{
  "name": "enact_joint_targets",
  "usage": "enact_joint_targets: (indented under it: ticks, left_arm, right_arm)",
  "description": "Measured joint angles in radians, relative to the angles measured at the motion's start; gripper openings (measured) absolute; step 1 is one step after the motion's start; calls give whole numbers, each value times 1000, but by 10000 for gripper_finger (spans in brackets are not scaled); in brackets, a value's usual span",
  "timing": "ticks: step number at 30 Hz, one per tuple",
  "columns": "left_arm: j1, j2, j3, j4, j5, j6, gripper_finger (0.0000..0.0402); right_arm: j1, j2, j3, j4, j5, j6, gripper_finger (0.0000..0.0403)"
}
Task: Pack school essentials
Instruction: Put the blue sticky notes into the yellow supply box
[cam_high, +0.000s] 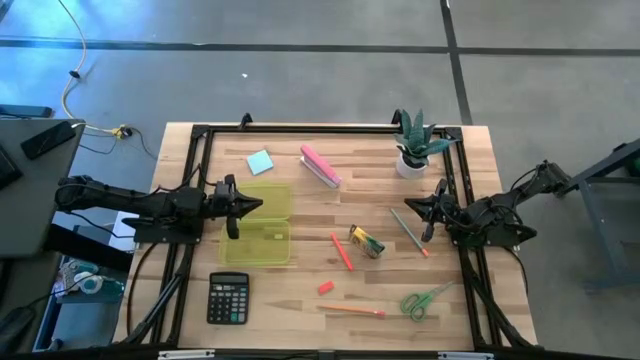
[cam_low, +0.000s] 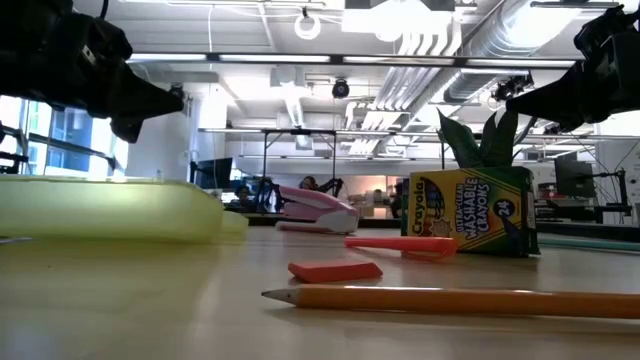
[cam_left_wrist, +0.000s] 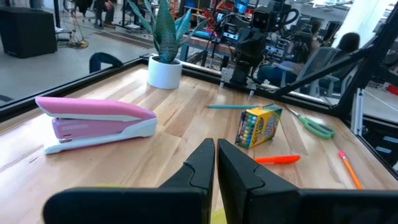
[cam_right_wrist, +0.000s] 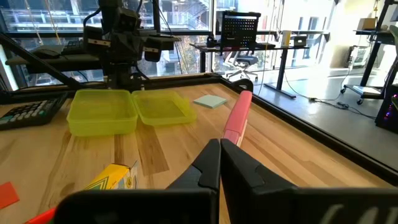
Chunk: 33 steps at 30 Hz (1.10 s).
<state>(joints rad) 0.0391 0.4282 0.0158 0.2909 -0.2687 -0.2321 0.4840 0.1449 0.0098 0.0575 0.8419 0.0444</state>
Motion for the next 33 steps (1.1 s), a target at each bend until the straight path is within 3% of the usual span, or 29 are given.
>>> enact_joint_targets:
  ticks: [33]
  left_arm:
    - [0, 0, 0, 21, -33, -27, 9]
  right_arm:
    - [0, 0, 0, 1, -7, 0, 0]
